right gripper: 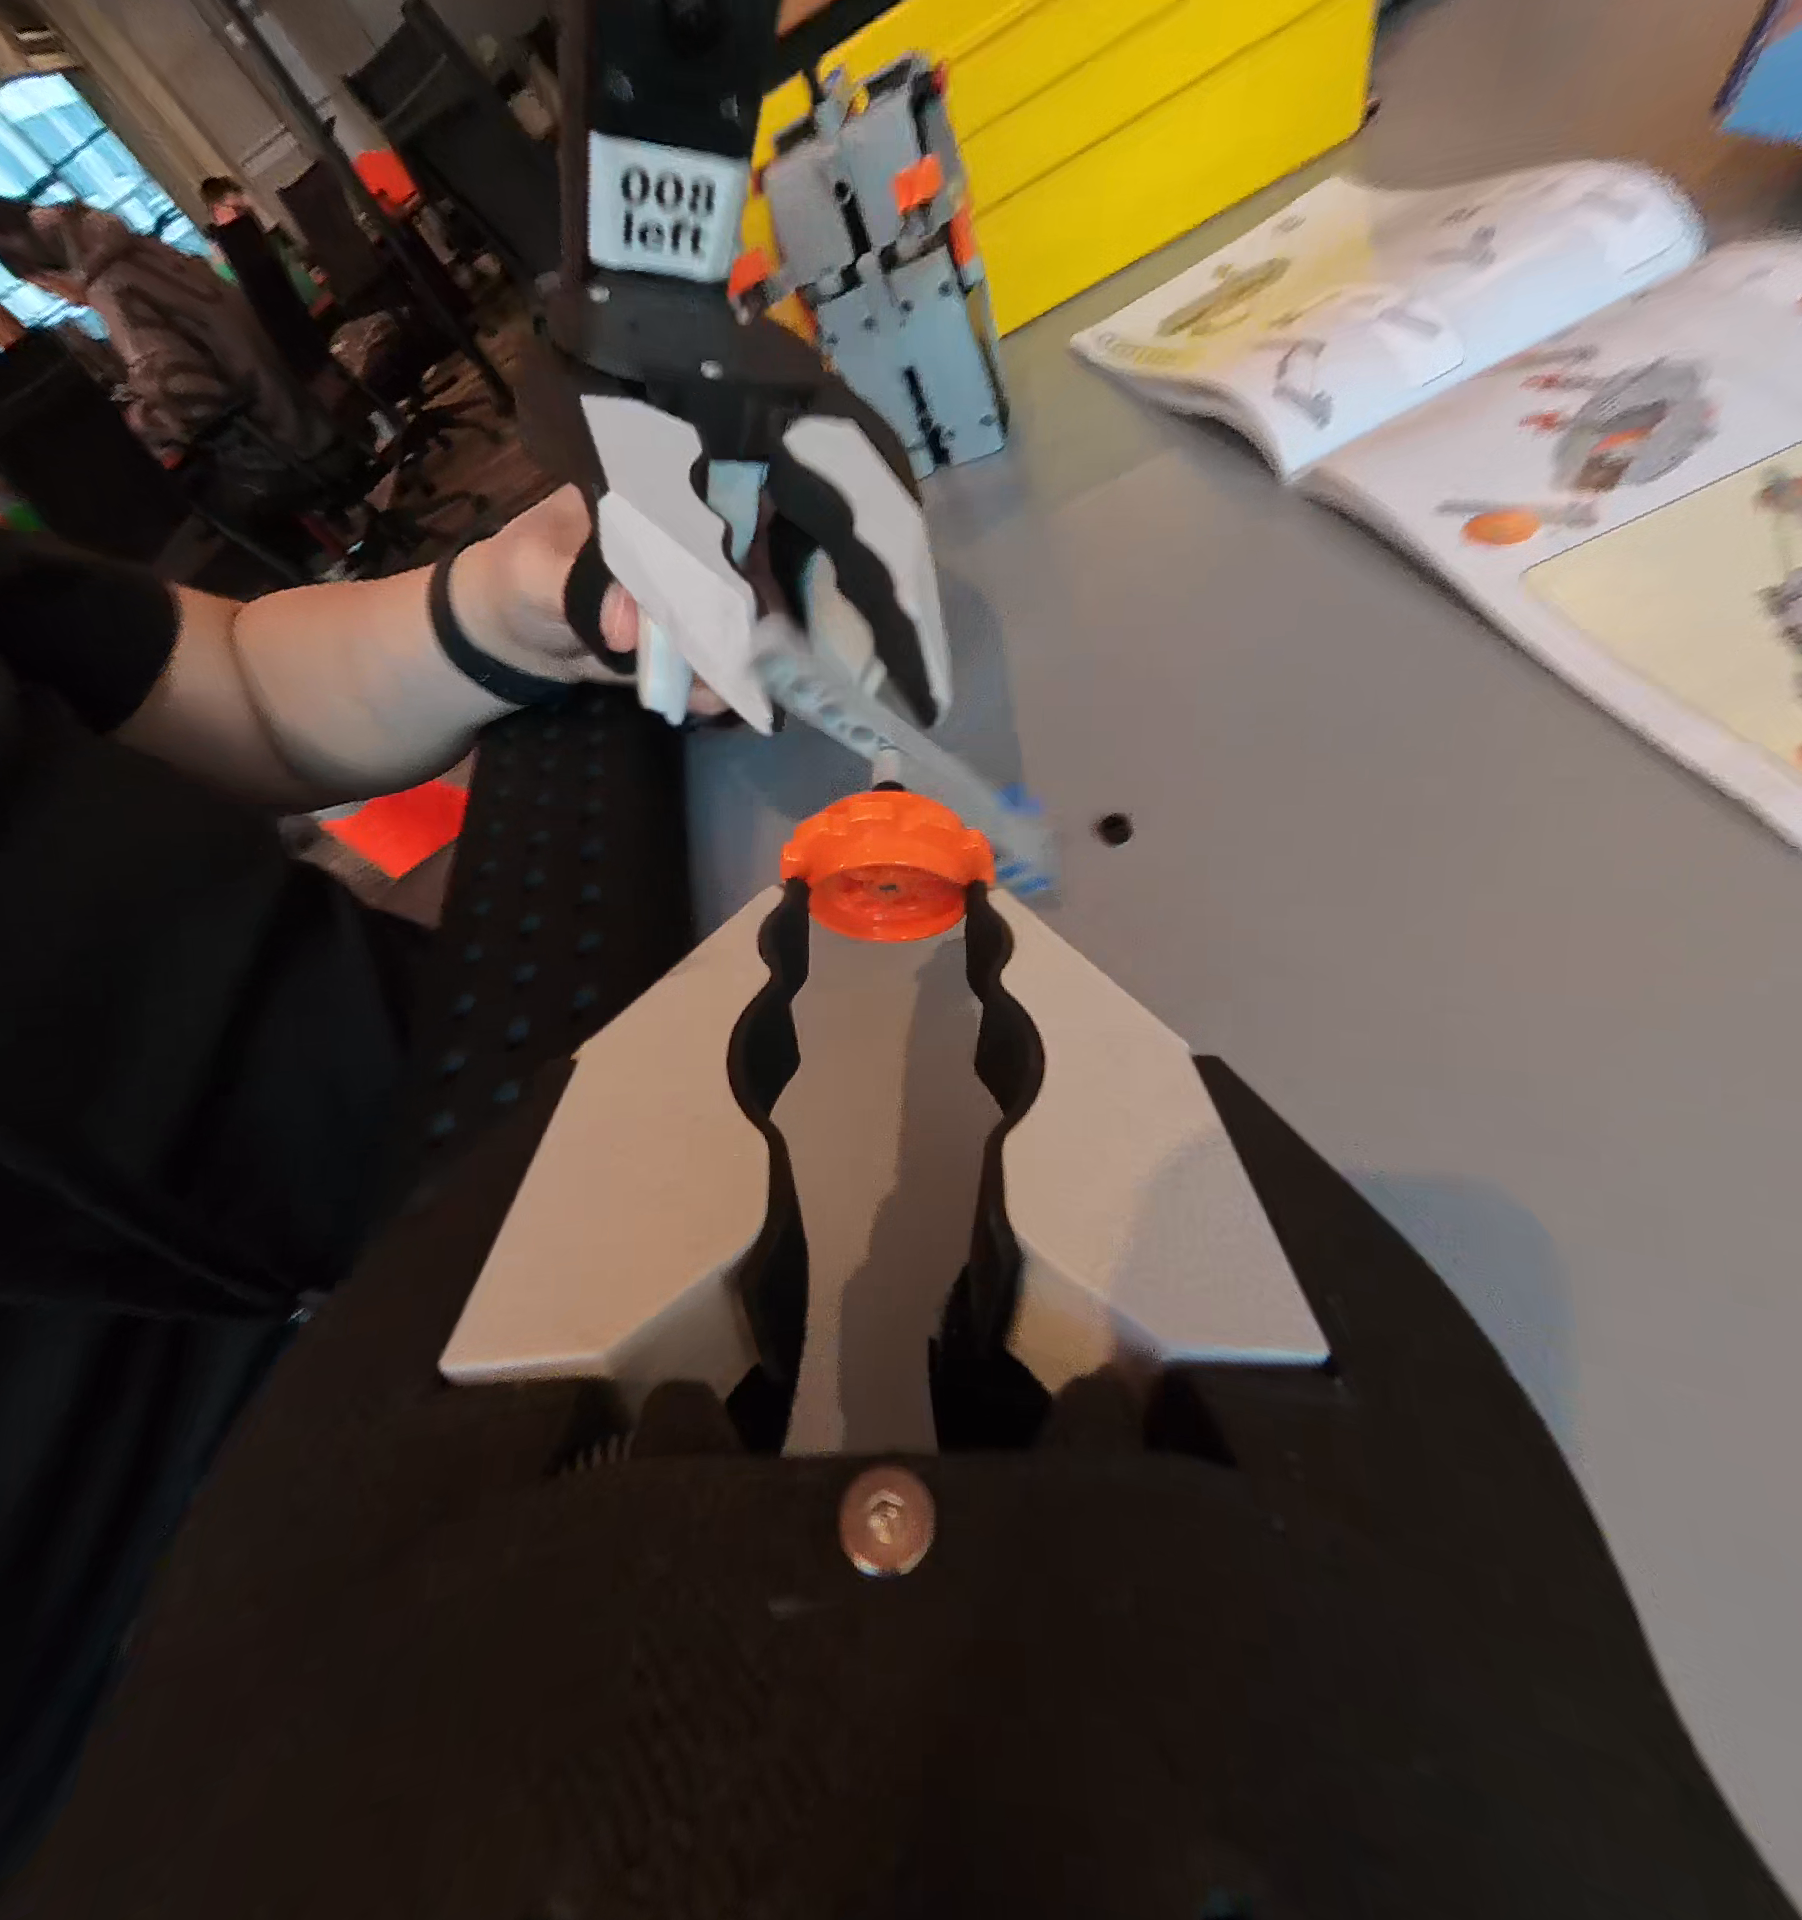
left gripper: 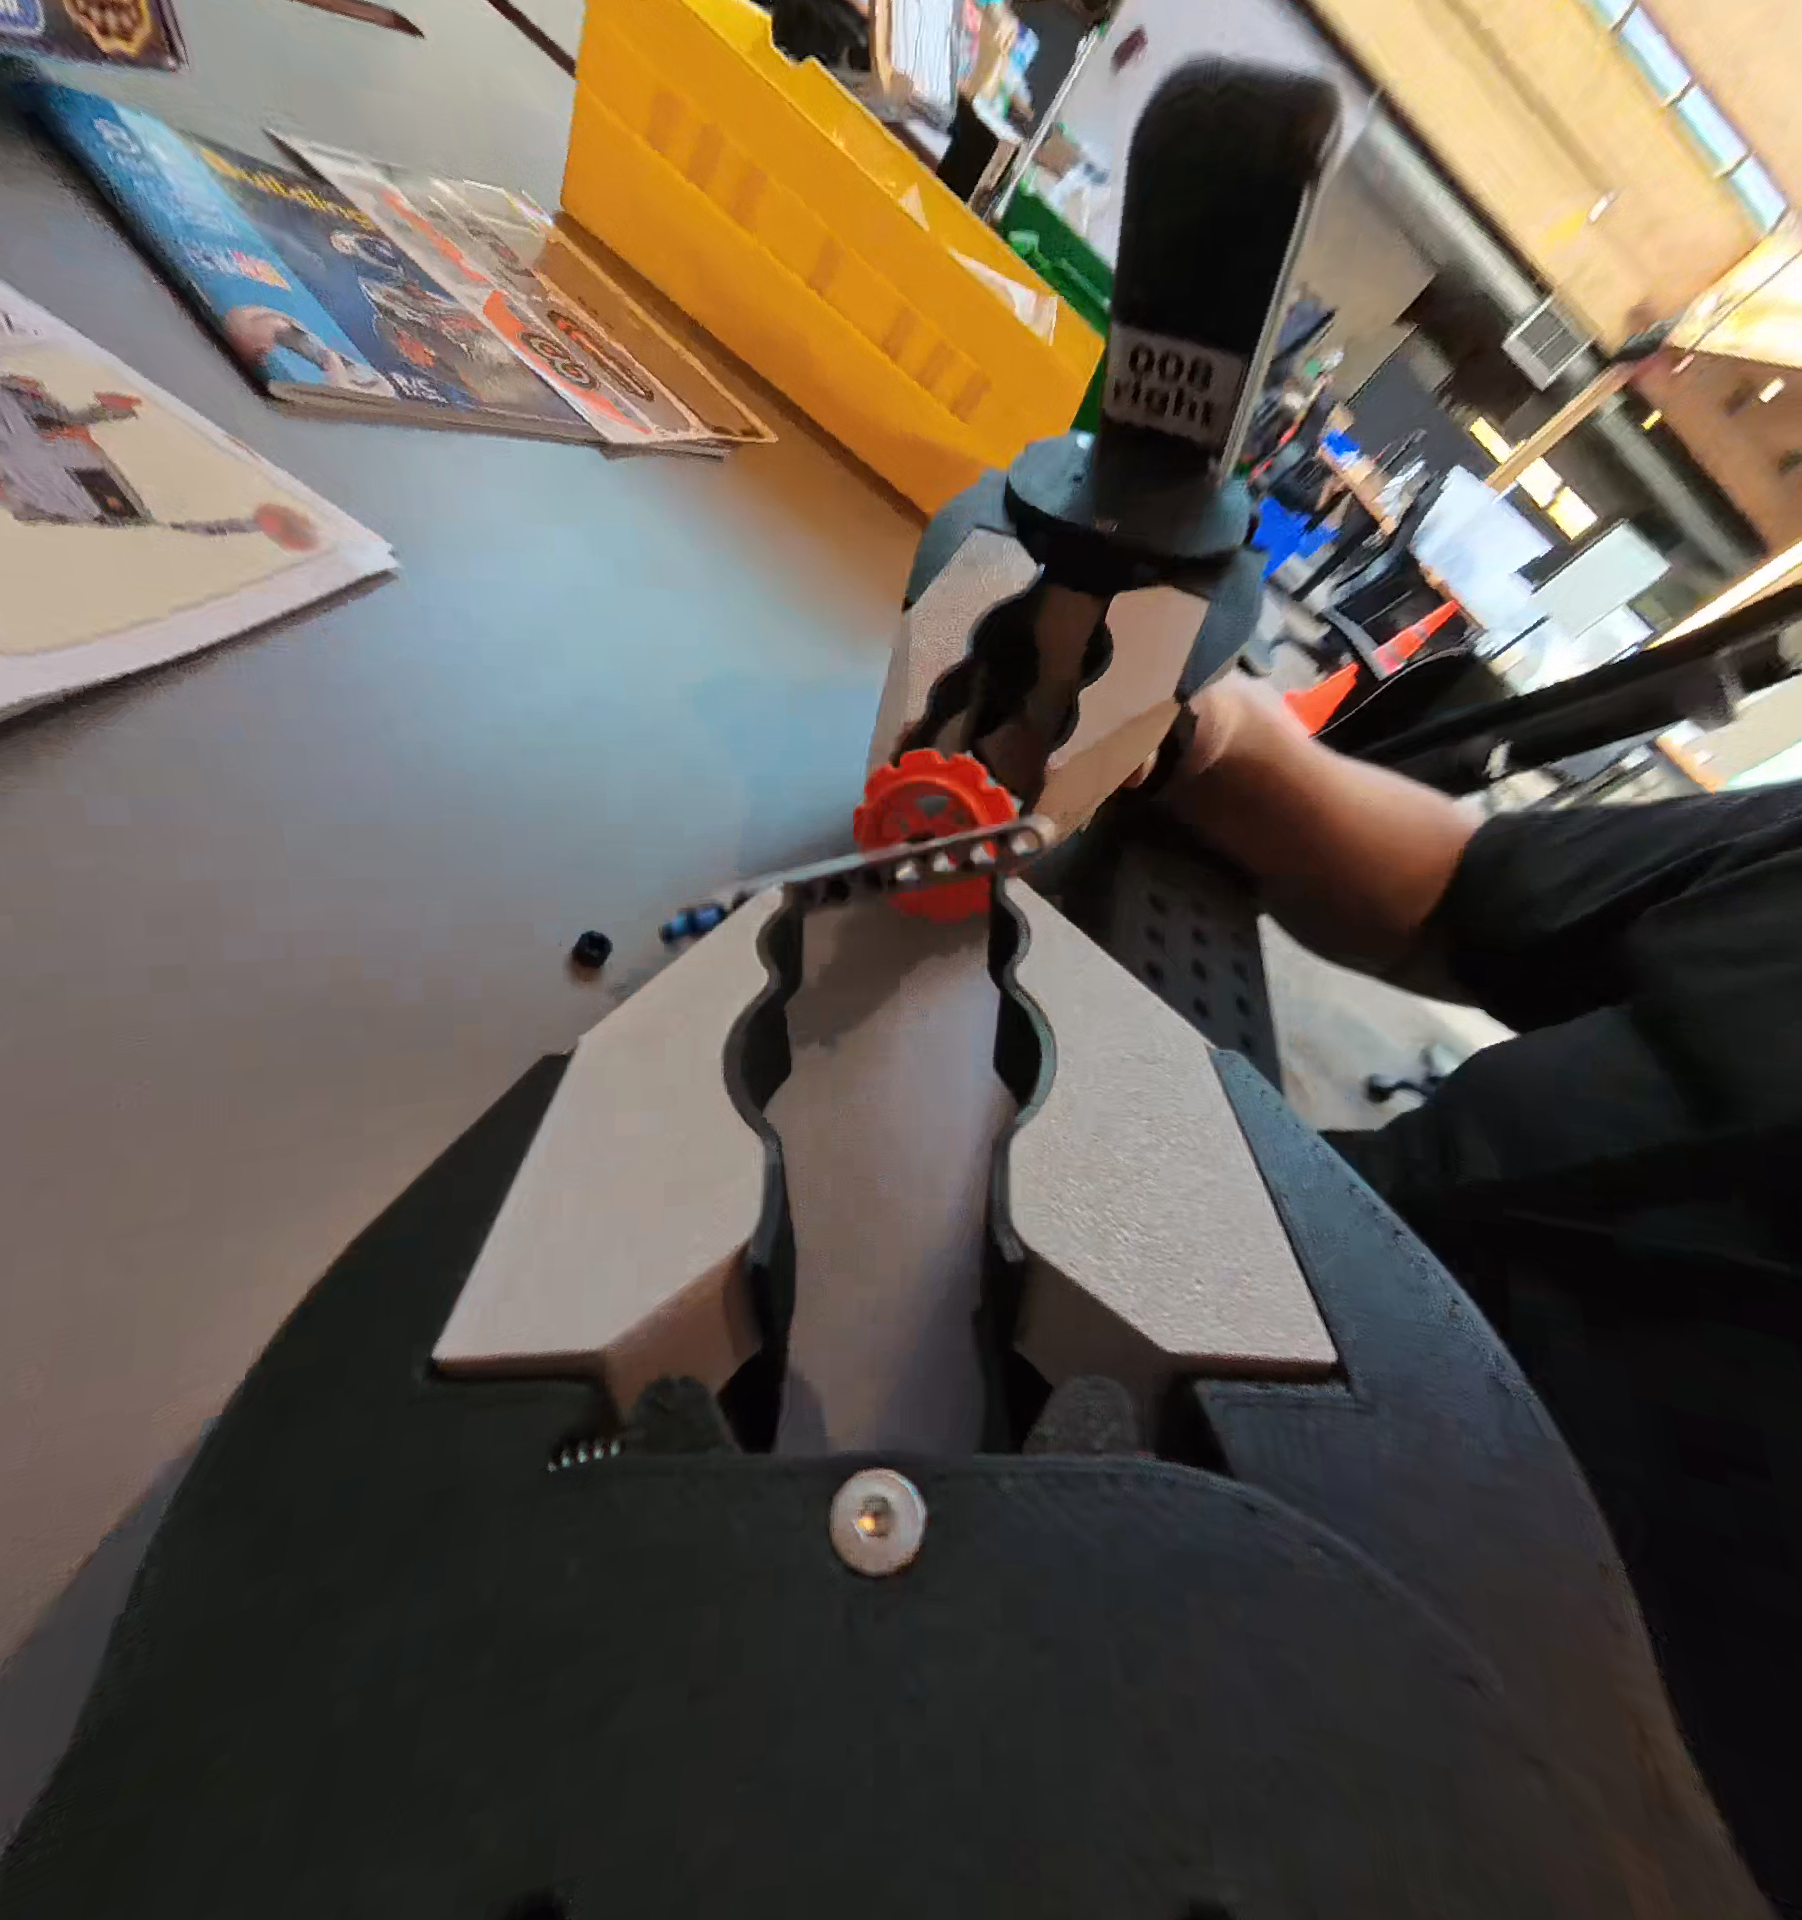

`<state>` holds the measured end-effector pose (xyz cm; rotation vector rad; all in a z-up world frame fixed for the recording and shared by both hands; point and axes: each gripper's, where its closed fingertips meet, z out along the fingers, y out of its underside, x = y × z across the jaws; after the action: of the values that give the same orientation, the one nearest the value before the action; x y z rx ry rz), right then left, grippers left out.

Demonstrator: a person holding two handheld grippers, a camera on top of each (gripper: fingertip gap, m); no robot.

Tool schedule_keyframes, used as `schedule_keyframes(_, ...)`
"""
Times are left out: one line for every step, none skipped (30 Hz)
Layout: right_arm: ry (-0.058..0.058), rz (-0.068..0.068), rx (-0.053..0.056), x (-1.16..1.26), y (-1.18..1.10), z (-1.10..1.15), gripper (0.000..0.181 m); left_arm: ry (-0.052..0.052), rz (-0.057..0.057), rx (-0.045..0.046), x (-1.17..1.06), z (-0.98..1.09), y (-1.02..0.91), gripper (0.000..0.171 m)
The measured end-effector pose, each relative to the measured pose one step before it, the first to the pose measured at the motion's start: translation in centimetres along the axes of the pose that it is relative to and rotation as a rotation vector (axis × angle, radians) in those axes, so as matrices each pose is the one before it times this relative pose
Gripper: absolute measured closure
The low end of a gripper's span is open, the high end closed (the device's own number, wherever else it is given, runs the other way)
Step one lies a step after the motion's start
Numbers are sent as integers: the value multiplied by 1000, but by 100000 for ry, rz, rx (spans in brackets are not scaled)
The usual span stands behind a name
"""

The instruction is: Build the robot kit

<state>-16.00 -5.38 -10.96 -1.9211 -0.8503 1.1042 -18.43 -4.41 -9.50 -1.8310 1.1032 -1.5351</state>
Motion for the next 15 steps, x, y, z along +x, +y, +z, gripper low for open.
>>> schedule_keyframes(-1739, 1284, -2774, -156, 151, -100, 152, -2042, 4622, -1787, 36, 261, 94, 132)
schedule_keyframes(-1083, -1841, -806, -265, -257, -222, 152, -265, 3562, -1490, 173, 240, -8, 130)
schedule_keyframes(-1245, -2972, -1720, -425, -335, -263, 152, 1489, 2852, -1503, 383, 243, -71, 127)
schedule_keyframes(1303, -2265, -3424, -23, -251, -277, 152, 2323, 2907, -1428, 528, 227, -159, 125)
schedule_keyframes(1043, -1783, -3913, 21, -216, -276, 152, 2265, 3402, -944, 572, 170, -285, 126)
schedule_keyframes(-1009, -1298, -2974, -232, -355, -240, 152, 1626, 3609, -309, 521, 100, -424, 127)
schedule_keyframes(-1460, -914, -1127, -289, -596, -214, 152, 1806, 3653, 659, 566, 50, -579, 130)
schedule_keyframes(-2337, -170, -258, -419, -688, -179, 152, 1556, 3336, 1148, 489, 10, -629, 132)
schedule_keyframes(-3129, 446, -295, -539, -629, -91, 152, 834, 2622, 1301, 316, -21, -627, 133)
schedule_keyframes(-3027, 410, -95, -544, -514, 11, 152, 1840, 2218, 1201, 411, -61, -481, 143)
schedule_keyframes(-1868, 359, -738, -378, -242, 113, 152, 1952, 2488, 810, 381, -119, -271, 151)
schedule_keyframes(116, -407, -20, -98, -170, 99, 152, 224, 2107, 816, 149, -162, -73, 152)
schedule_keyframes(1027, -688, 822, 20, -113, 109, 152, -996, 1075, 1296, 17, -187, -19, 152)
schedule_keyframes(-49, -176, 1431, -148, -73, 151, 152, -622, 323, 1436, 135, -180, 34, 152)
schedule_keyframes(-497, 491, 1483, -227, 31, 194, 152, -304, -121, 924, 224, -161, 115, 152)
